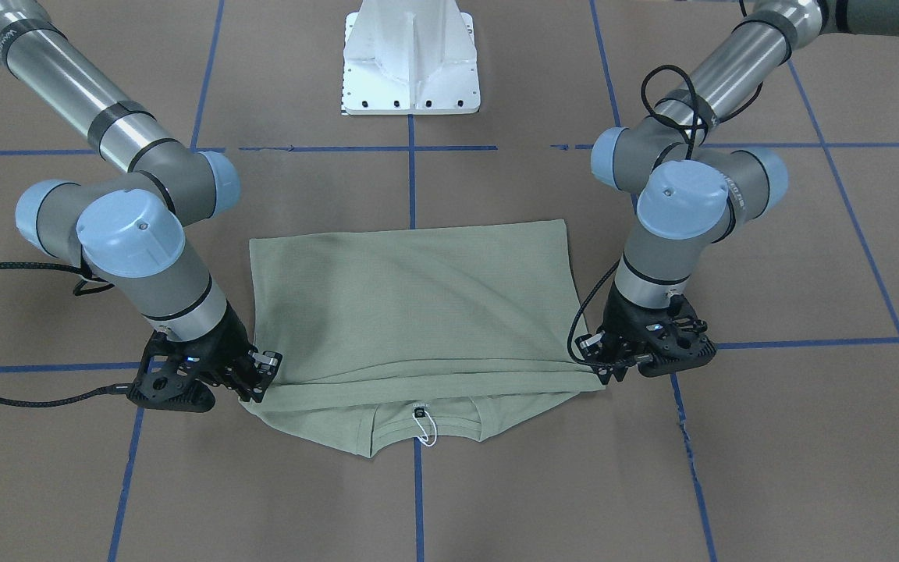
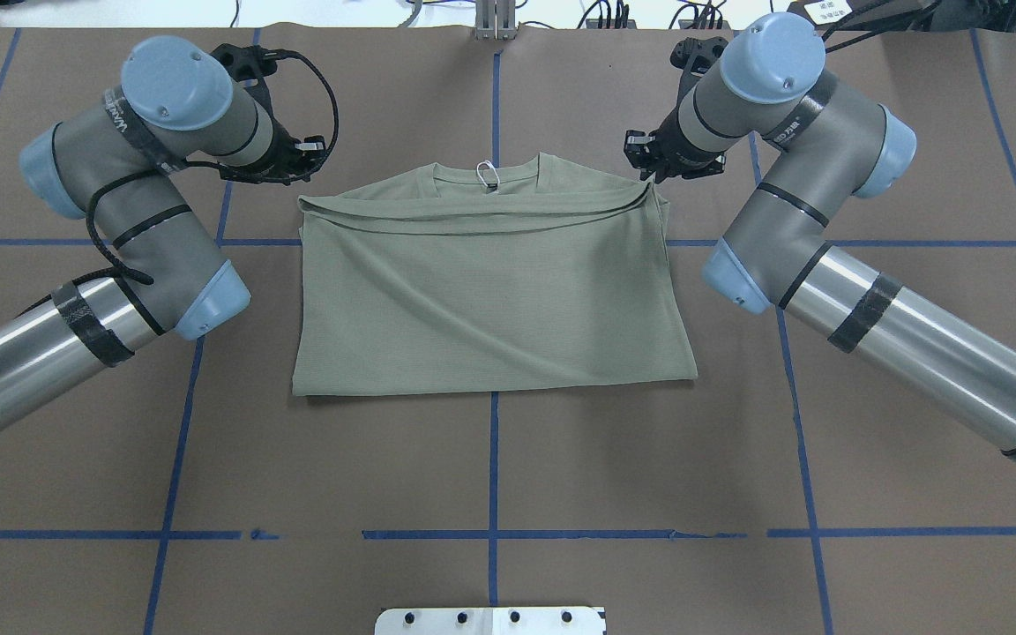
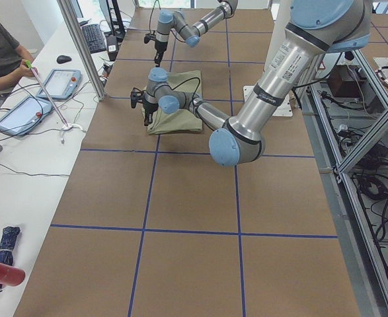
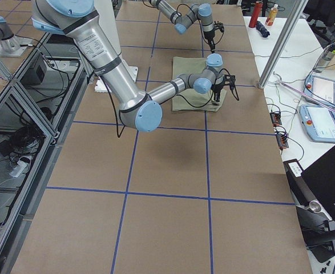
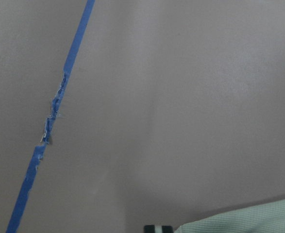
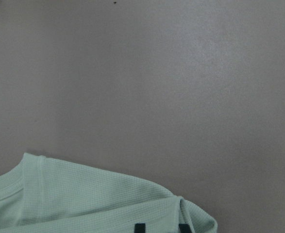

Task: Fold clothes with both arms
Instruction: 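Lift the hem with both grippers and fold it toward the collar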

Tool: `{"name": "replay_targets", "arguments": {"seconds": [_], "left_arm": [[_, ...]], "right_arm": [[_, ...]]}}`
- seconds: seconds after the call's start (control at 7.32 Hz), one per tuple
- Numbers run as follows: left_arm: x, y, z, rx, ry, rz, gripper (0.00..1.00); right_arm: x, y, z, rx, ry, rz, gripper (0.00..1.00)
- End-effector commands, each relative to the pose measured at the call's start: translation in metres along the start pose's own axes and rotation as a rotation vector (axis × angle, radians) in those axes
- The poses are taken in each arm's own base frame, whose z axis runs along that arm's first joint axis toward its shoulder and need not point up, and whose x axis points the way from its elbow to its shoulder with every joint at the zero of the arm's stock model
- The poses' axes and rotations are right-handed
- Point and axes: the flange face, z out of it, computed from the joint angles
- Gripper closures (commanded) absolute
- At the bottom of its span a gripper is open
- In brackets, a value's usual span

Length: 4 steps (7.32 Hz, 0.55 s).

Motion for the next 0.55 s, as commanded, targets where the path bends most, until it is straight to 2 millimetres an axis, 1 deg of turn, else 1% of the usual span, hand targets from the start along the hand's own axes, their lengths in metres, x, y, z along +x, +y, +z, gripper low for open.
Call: {"name": "replay_targets", "arguments": {"seconds": [0.0,0.14,0.27,0.41], "left_arm": [[0.009,0.001,-0.031,0.019,0.046,0.012,0.0],[0.014,0.007,-0.055,0.022,0.062,0.015,0.0],[0.024,0.012,-0.083,0.016,0.055,0.012,0.0],[0.029,0.019,-0.109,0.011,0.044,0.009,0.0]], "right_arm": [[0.027,0.043,-0.029,-0.011,-0.083,-0.034,0.0],[0.053,0.084,-0.053,-0.03,-0.103,-0.054,0.0],[0.07,0.119,-0.056,-0.062,-0.096,0.007,0.0],[0.064,0.155,-0.04,-0.071,-0.076,0.045,0.0]]}}
